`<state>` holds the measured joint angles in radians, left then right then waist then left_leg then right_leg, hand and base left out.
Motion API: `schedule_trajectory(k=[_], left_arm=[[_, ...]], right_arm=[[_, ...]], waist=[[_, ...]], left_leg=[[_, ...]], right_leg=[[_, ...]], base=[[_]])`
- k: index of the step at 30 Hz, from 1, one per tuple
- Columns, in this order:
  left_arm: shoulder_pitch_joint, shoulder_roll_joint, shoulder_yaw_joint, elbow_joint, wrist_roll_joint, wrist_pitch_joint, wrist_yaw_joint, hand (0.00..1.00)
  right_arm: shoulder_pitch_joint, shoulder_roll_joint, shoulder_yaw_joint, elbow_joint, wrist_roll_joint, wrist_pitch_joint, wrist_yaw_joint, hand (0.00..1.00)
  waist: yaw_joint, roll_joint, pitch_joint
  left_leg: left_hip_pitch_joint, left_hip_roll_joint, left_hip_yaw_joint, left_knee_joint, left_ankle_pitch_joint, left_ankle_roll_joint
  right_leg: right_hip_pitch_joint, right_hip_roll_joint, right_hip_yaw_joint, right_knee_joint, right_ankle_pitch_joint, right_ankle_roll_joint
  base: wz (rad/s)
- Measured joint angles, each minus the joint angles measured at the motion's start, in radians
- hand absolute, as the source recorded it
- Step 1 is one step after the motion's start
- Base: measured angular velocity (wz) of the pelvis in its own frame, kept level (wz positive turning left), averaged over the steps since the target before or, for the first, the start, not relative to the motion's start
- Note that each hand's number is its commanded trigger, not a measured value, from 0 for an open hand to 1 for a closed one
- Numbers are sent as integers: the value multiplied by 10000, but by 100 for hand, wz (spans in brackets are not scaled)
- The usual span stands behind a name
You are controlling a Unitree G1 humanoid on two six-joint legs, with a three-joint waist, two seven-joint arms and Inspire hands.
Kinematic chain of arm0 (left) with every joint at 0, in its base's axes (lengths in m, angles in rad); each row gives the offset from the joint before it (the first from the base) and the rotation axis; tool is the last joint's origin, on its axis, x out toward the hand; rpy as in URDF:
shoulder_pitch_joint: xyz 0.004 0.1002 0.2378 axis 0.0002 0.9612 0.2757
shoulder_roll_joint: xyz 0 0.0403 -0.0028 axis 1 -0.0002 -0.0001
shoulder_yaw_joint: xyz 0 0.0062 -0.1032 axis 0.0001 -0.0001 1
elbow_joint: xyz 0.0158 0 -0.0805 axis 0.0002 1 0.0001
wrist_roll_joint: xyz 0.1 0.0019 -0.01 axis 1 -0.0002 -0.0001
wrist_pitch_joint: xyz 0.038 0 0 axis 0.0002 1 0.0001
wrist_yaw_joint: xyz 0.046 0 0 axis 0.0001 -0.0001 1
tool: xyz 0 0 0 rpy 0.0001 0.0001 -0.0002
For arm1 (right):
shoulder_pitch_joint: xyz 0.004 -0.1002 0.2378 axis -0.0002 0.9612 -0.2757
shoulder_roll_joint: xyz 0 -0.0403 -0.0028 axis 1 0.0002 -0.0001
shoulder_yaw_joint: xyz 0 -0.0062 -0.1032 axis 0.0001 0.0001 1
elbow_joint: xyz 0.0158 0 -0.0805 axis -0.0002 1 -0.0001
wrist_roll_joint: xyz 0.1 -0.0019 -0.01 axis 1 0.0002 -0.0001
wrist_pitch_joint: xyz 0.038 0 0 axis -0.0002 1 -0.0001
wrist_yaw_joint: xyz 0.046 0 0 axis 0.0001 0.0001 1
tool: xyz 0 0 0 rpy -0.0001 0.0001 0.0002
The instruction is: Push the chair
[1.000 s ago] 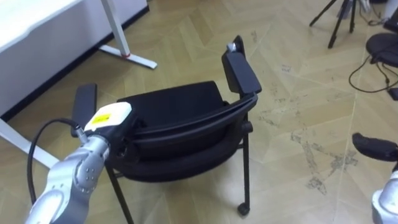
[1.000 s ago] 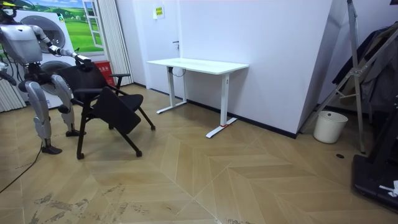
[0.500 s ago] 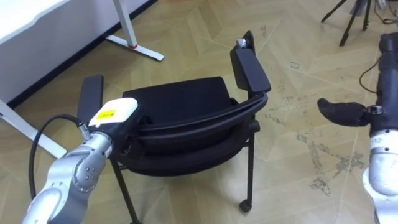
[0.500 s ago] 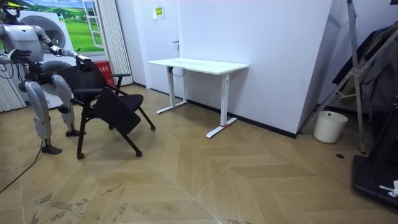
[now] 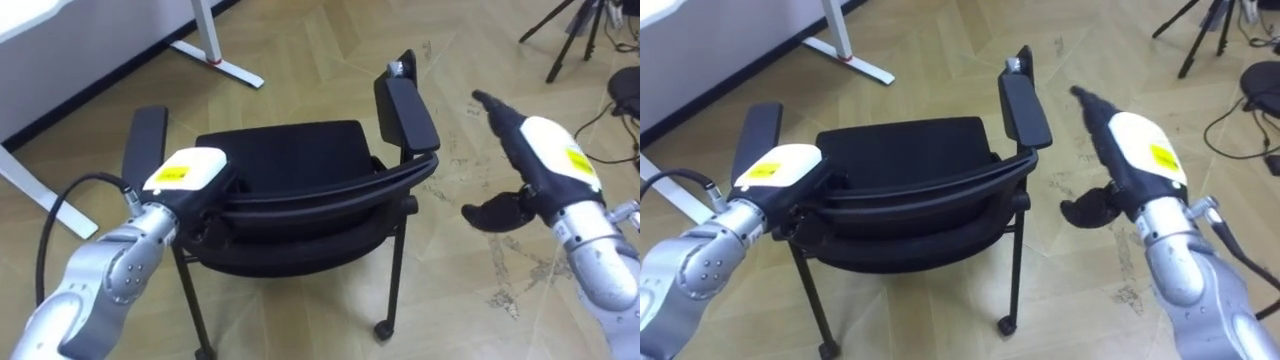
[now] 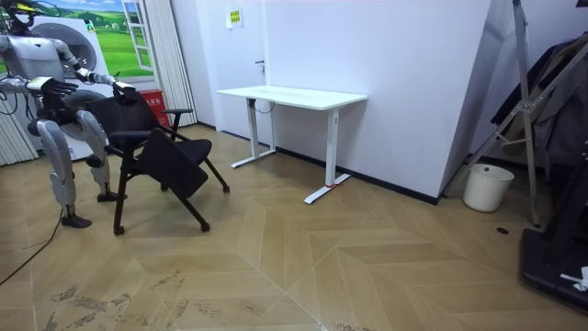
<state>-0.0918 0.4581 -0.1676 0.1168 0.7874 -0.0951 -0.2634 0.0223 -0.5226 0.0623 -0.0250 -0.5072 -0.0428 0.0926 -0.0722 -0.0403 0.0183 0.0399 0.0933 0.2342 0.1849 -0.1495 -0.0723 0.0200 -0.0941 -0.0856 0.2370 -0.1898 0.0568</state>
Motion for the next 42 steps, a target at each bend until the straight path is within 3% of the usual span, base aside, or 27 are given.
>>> schedule_trajectory(k=[16, 20, 25, 33, 42], left_arm=[[-38, 174, -15, 48, -21, -221, 7, 100], [-318, 171, -334, 336, -78, -301, 155, 100], [-428, 171, -426, 482, -98, -369, 214, 100], [-850, 179, -968, 836, -210, -497, 486, 100], [-1131, 197, -1523, 909, -366, -351, 670, 100]], right_arm=[[-202, -341, 426, -80, -887, -131, 1608, 0], [-221, -336, 552, -270, -886, -146, 1822, 0], [-665, -311, 1163, -395, -878, -220, 2138, 0], [-1153, 21, 2038, -397, -933, -319, 2262, 0], [-1280, 398, 2821, 199, -913, -307, 1850, 0]], waist=[[64, -114, 18], [263, -110, 20], [264, -107, 23], [494, -34, 30], [510, 49, 30]], left_leg=[[16, 3, -28, 12, -1, 0], [54, 11, -34, 6, 0, 0], [58, 11, -195, -31, 0, 0], [-23, 11, -461, -6, 0, 0], [-126, 0, -810, 41, 0, 0]], right_leg=[[-4, 4, -1, 0, 0, -1], [62, 18, -6, 0, 11, -15], [93, 26, -71, -1, 11, -15], [180, 26, -316, -104, 19, -28], [346, 25, -665, -199, 22, -32]], base=[[0], [1], [4], [8], [11]])
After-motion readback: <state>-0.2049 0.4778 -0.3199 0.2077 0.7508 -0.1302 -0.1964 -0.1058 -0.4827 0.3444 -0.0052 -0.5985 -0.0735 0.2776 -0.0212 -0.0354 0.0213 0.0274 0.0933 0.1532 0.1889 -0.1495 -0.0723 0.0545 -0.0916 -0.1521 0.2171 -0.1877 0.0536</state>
